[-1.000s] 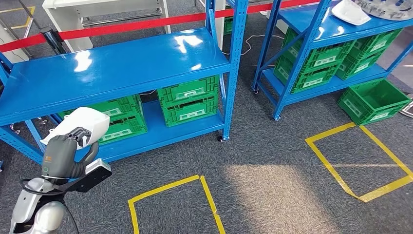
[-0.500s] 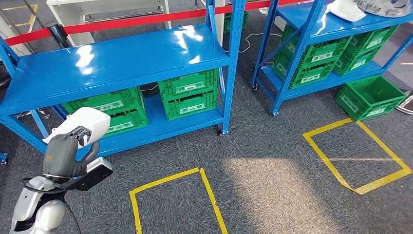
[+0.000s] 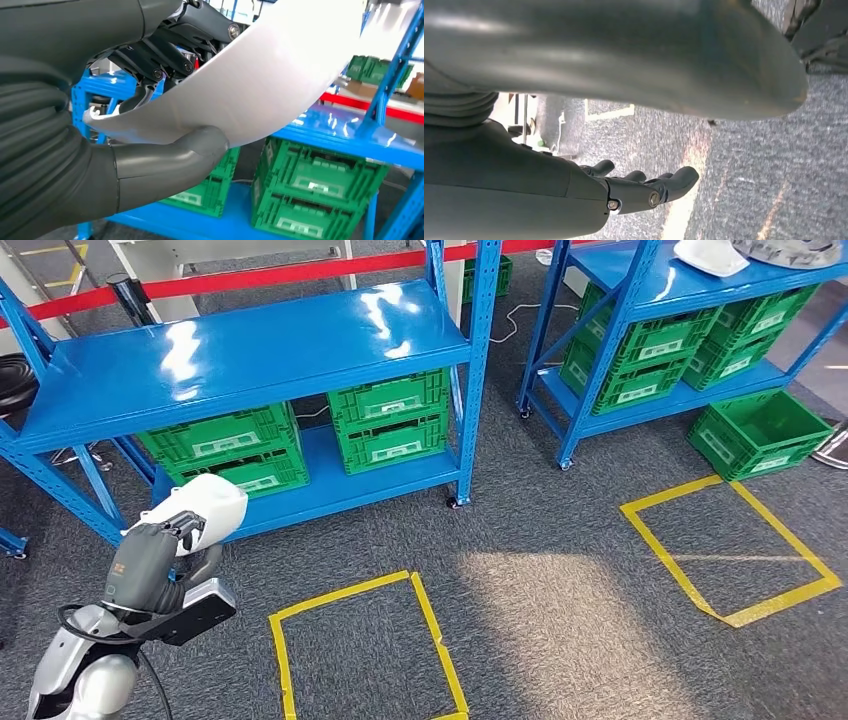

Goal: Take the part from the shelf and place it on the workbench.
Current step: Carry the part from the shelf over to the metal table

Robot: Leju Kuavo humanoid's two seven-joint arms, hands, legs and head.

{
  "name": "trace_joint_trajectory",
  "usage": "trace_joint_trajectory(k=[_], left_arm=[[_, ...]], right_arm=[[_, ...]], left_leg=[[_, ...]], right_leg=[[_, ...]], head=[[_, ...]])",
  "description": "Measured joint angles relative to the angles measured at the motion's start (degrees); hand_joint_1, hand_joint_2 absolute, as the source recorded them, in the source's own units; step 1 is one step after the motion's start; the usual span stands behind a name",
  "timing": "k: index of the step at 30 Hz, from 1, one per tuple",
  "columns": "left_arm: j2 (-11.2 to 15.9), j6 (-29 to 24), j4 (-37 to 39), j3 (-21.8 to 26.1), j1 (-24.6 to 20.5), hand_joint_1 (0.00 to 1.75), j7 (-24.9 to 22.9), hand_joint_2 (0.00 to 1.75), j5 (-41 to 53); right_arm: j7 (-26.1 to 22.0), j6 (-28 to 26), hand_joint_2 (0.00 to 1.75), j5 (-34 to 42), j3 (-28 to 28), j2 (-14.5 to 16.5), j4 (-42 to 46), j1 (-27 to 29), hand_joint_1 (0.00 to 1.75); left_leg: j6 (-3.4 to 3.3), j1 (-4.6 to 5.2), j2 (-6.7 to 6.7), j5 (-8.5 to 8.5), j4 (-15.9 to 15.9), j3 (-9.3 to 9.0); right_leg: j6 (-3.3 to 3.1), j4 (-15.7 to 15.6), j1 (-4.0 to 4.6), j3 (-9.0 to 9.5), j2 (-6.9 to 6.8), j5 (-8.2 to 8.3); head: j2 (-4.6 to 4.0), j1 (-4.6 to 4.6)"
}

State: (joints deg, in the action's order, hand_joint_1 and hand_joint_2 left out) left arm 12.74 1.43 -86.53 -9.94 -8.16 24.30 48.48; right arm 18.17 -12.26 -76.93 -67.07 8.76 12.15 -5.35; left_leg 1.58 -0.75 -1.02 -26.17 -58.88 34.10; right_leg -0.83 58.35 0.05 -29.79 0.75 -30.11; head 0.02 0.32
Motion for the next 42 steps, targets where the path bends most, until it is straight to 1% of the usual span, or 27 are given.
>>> trace_joint_trajectory(k=[2, 5, 6, 7, 8, 9, 10, 12, 13, 15, 16, 18, 20, 21, 22, 23, 24, 25, 27, 29, 31, 33, 35, 37, 38, 39, 42], left_arm=[[0.3, 0.9, 0.0, 0.0, 0.1, 1.62, 0.7, 1.75, 0.3], [0.4, 1.7, 0.6, -0.1, 0.0, 1.62, 1.3, 1.75, 0.9], [0.4, 1.9, 0.9, -0.1, 0.0, 1.62, 1.3, 1.75, 0.9], [0.4, 1.9, 1.2, -0.1, 0.0, 1.62, 1.3, 1.75, 0.9], [0.4, 2.0, 1.4, -0.2, 0.1, 1.62, 1.3, 1.75, 1.0], [0.4, 2.0, 1.5, -0.2, 0.1, 1.62, 1.4, 1.75, 1.0], [0.4, 2.0, 1.5, -0.2, 0.0, 1.62, 1.4, 1.75, 1.0], [0.4, 2.0, 1.6, -0.2, -0.2, 1.62, 1.4, 1.75, 1.0], [0.4, 2.0, 1.6, -0.2, -0.3, 1.62, 1.4, 1.75, 1.0], [0.4, 2.0, 1.7, -0.2, -0.3, 1.62, 1.4, 1.75, 1.2], [0.3, 2.0, 1.7, -0.2, -0.3, 1.62, 1.4, 1.75, 1.3], [0.1, 2.0, 1.7, -0.2, -0.4, 1.62, 1.5, 1.75, 1.5], [-0.1, 2.1, 1.7, -0.2, -0.5, 1.62, 1.5, 1.75, 1.5], [-0.3, 2.2, 1.7, -0.2, -0.5, 1.62, 1.5, 1.75, 1.5], [-0.4, 2.3, 1.7, -0.3, -0.5, 1.62, 1.5, 1.75, 1.5], [-0.5, 2.3, 1.7, -0.3, -0.5, 1.62, 1.6, 1.75, 1.5], [-0.5, 2.4, 1.8, -0.3, -0.5, 1.62, 1.6, 1.75, 1.5], [-0.5, 2.4, 1.8, -0.3, -0.5, 1.62, 1.6, 1.75, 1.5], [-0.6, 2.3, 1.7, -0.3, -0.6, 1.62, 1.6, 1.75, 1.5], [-0.6, 2.1, 1.6, -0.3, -0.7, 1.62, 1.8, 1.75, 1.4], [-0.7, 1.6, 1.3, -0.2, -0.2, 1.62, 2.4, 1.75, 1.1], [-0.7, 1.7, 0.9, 0.0, 0.4, 1.62, 2.5, 1.75, 0.9], [-0.9, 3.4, 0.8, 0.1, 0.7, 1.62, 2.0, 1.75, 1.0], [-1.0, 6.1, 0.9, 0.1, 1.4, 1.62, 1.5, 1.75, 0.9], [-1.0, 7.2, 1.0, 0.1, 1.9, 1.62, 1.5, 1.75, 0.7], [-1.0, 7.9, 1.1, 0.1, 2.3, 1.62, 1.4, 1.75, 0.6], [-0.6, 9.8, 1.2, 0.3, 3.1, 1.62, 0.8, 1.75, 0.2]], right_arm=[[0.0, -1.3, 0.00, 0.1, 0.0, 0.0, 0.0, 0.0, 0.00], [0.0, -2.7, 0.00, 0.5, -0.1, 0.0, 0.0, 0.0, 0.00], [0.0, -2.9, 0.00, 0.6, -0.2, 0.0, 0.0, 0.1, 0.00], [0.0, -2.9, 0.00, 0.6, -0.2, 0.0, 0.0, 0.1, 0.00], [0.0, -2.9, 0.00, 0.7, -0.3, 0.0, 0.0, 0.1, 0.00], [0.0, -2.9, 0.00, 0.7, -0.3, 0.0, 0.0, 0.1, 0.00], [0.0, -2.9, 0.00, 0.7, -0.3, 0.0, 0.0, 0.1, 0.00], [0.0, -3.1, 0.00, 0.7, -0.3, 0.0, 0.0, 0.1, 0.00], [0.0, -3.2, 0.00, 0.6, -0.3, 0.0, 0.0, 0.1, 0.00], [0.0, -3.3, 0.00, 0.5, -0.3, 0.0, 0.0, 0.0, 0.00], [0.0, -3.3, 0.00, 0.4, -0.3, 0.0, 0.0, -0.1, 0.00], [0.0, -3.3, 0.00, 0.3, -0.3, 0.0, 0.0, -0.2, 0.00], [0.0, -3.3, 0.00, 0.3, -0.3, 0.0, 0.0, -0.1, 0.00], [0.0, -3.3, 0.00, 0.3, -0.4, 0.0, 0.0, 0.0, 0.00], [0.0, -3.3, 0.00, 0.3, -0.4, 0.0, 0.0, 0.1, 0.00], [0.0, -3.3, 0.00, 0.3, -0.4, 0.0, 0.0, 0.1, 0.00], [0.0, -3.3, 0.00, 0.3, -0.4, 0.0, 0.0, 0.1, 0.00], [0.0, -3.3, 0.00, 0.2, -0.4, 0.0, 0.0, 0.1, 0.00], [0.0, -3.3, 0.00, 0.1, -0.4, 0.0, 0.0, 0.1, 0.00], [0.0, -3.2, 0.00, 0.1, -0.4, 0.0, 0.0, 0.1, 0.00], [0.0, -3.1, 0.00, 0.1, -0.4, 0.0, 0.0, 0.0, 0.00], [0.1, -3.0, 0.00, 0.2, -0.4, 0.0, 0.0, 0.0, 0.00], [0.1, -2.9, 0.00, 0.4, -0.4, 0.0, 0.0, 0.1, 0.00], [0.2, -2.8, 0.00, 0.4, -0.4, 0.0, 0.0, 0.3, 0.00], [0.2, -2.7, 0.00, 0.3, -0.4, 0.0, 0.0, 0.4, 0.00], [0.2, -2.7, 0.00, 0.3, -0.4, 0.0, 0.0, 0.4, 0.00], [0.1, -2.7, 0.00, 0.1, -0.4, 0.0, 0.0, 0.3, 0.00]], left_leg=[[0.60, -0.04, 0.02, -0.89, -1.1, 0.78], [1.29, -0.15, 0.57, -6.47, -9.9, 4.28], [1.48, -0.16, 0.63, -7.79, -13.1, 5.35], [1.58, -0.17, 0.71, -7.97, -14.5, 5.59], [1.61, -0.17, 0.84, -7.21, -14.1, 4.94], [1.56, -0.17, 1.19, -5.60, -11.6, 3.23], [1.45, -0.13, 2.13, -4.06, -7.7, 0.98], [0.81, 0.38, 4.19, -2.46, -1.6, -2.52], [0.34, 0.61, 4.74, -2.50, -0.2, -3.08], [-0.59, 0.70, 3.87, -2.39, 0.1, -2.78], [-1.00, 0.54, 3.21, -2.25, 0.3, -2.61], [-1.72, 0.22, 2.01, -1.79, 0.6, -2.27], [-2.15, 0.12, 0.83, -1.47, 0.5, -1.81], [-2.23, 0.13, 0.13, -1.35, 0.5, -1.56], [-2.23, 0.13, -0.65, -1.25, 0.3, -1.34], [-2.17, 0.12, -1.46, -1.17, 0.2, -1.16], [-2.08, 0.12, -2.27, -1.11, 0.0, -1.04], [-1.95, 0.10, -3.03, -1.08, -0.2, -0.96], [-1.43, 0.17, -4.38, -0.96, -0.5, -0.63], [-0.54, 0.04, -5.69, -0.59, -0.4, -0.09], [0.32, -0.26, -6.62, -0.22, -0.3, 0.36], [0.85, -0.15, -4.41, -1.46, -2.1, 1.44], [1.20, 0.03, -0.93, -4.89, -8.1, 4.14], [1.49, -0.02, 0.35, -7.47, -14.5, 6.77], [1.55, -0.03, 0.61, -7.36, -15.4, 6.92], [1.55, -0.04, 0.85, -6.28, -14.0, 5.98], [0.93, 0.24, 3.03, -2.16, -3.1, -0.13]], right_leg=[[-0.73, -0.4, -0.25, -0.18, -0.87, 0.46], [-1.49, -0.6, -0.29, -0.77, -2.40, 1.00], [-1.58, -0.5, -0.21, -0.98, -2.91, 1.09], [-1.63, -0.5, -0.14, -1.16, -3.42, 1.16], [-1.64, -0.4, -0.09, -1.29, -3.93, 1.20], [-1.60, -0.3, -0.07, -1.35, -4.44, 1.21], [-1.52, -0.2, -0.02, -1.37, -4.97, 1.18], [-1.17, 0.1, 0.27, -1.46, -5.95, 1.12], [-0.95, 0.2, 0.43, -1.51, -6.45, 1.12], [-0.46, 0.2, 0.62, -1.53, -7.59, 1.18], [-0.09, 0.5, 0.56, -1.61, -7.31, 0.93], [0.66, 3.4, 0.34, -2.84, -4.84, -1.14], [1.03, 10.4, 0.01, -6.02, -1.95, -4.82], [1.08, 14.0, -0.07, -7.72, -1.39, -6.21], [1.07, 16.1, -0.10, -8.77, -1.17, -6.57], [1.00, 16.2, -0.12, -8.80, -1.06, -5.80], [0.86, 13.8, -0.16, -7.70, -0.79, -4.03], [0.68, 10.0, -0.25, -5.84, -0.02, -1.85], [0.50, 3.2, -0.47, -2.70, 2.66, 0.54], [0.43, 1.2, -0.42, -1.96, 3.82, 0.63], [-0.11, 0.8, -0.35, -1.91, 2.46, 1.03], [-0.90, 0.2, -0.47, -1.78, 0.91, 1.42], [-1.36, 0.0, -0.39, -1.77, -0.78, 1.51], [-1.49, 0.0, -0.26, -1.86, -2.50, 1.47], [-1.51, 0.1, -0.25, -1.90, -3.29, 1.45], [-1.49, 0.1, -0.24, -1.92, -4.01, 1.43], [-1.07, 0.3, -0.03, -1.85, -5.87, 1.19]], head=[[0.00, -0.10], [0.00, -0.30], [0.00, -0.30], [0.00, -0.30], [0.00, -0.30], [0.00, -0.30], [-0.01, -0.30], [-0.01, -0.27], [-0.01, -0.27], [-0.01, -0.22], [0.00, -0.23], [0.00, -0.14], [0.00, -0.04], [0.00, -0.02], [0.00, -0.02], [-0.01, -0.01], [-0.01, -0.01], [-0.01, -0.01], [0.00, -0.05], [0.00, -0.07], [0.00, -0.04], [0.00, -0.32], [-0.01, -0.62], [0.00, -0.63], [-0.01, -0.64], [0.00, -0.65], [-0.01, -0.61]])
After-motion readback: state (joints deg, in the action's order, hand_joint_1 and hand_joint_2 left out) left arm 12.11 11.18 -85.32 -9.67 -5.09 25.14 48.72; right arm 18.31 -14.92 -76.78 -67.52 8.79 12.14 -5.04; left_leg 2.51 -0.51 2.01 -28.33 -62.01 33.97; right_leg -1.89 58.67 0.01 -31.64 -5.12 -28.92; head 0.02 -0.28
